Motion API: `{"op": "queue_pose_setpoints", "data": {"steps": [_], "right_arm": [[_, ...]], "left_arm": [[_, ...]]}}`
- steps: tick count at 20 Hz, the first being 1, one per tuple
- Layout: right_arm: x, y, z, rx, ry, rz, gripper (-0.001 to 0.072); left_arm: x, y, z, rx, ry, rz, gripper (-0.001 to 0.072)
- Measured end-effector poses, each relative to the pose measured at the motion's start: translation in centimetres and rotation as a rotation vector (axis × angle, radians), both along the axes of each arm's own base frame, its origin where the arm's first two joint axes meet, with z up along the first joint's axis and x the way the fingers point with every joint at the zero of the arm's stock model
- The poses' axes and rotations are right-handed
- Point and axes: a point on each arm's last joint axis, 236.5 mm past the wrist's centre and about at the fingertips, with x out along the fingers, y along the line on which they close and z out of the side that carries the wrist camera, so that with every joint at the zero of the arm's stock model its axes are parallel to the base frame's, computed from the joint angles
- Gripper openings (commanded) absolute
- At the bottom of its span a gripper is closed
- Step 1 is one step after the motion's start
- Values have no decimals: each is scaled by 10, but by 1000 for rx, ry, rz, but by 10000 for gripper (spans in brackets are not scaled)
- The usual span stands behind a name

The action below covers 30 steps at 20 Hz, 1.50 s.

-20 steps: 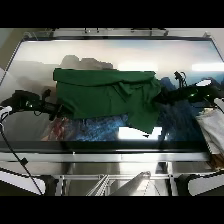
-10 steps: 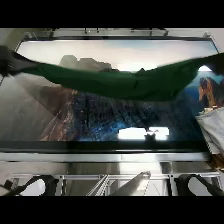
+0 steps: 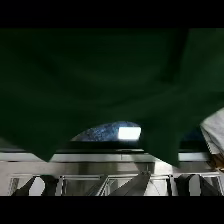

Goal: Fold the shirts.

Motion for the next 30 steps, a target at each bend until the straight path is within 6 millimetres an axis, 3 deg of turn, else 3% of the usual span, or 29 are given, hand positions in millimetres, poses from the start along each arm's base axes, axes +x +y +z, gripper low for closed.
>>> {"op": "queue_pose_setpoints", "data": {"steps": [2, 4, 6, 9, 11, 13, 16, 19, 22, 24, 26, 30], "right_arm": [[5, -4, 9, -10, -12, -9, 23], [24, -10, 1, 3, 36, 34, 24], [54, -11, -25, 30, 140, 121, 24], [108, -9, -87, 101, 349, 265, 24], [146, -7, -140, 143, 499, 327, 24], [187, 0, -199, 179, 645, 368, 24], [247, 11, -293, 231, 824, 387, 24], [302, 18, -396, 283, 958, 346, 23], [337, 16, -469, 373, 1011, 307, 23], [355, 11, -496, 423, 1015, 286, 23], [368, 6, -511, 453, 1010, 275, 23], [382, -7, -516, 485, 988, 276, 23]], "left_arm": [[0, -4, 2, -3, -3, -11, 21], [13, 0, -5, -22, 33, -30, 21], [37, 5, -23, -52, 111, -70, 21], [88, 11, -70, -104, 284, -158, 21], [128, 14, -119, -141, 436, -220, 21], [169, 14, -181, -190, 610, -290, 20], [221, 12, -294, -283, 880, -366, 15], [257, 17, -395, -380, 1051, -363, 17], [287, 29, -464, -454, 1099, -292, 20], [303, 39, -490, -482, 1087, -236, 20], [317, 48, -500, -497, 1052, -192, 20], [335, 58, -493, -486, 988, -164, 20]]}}
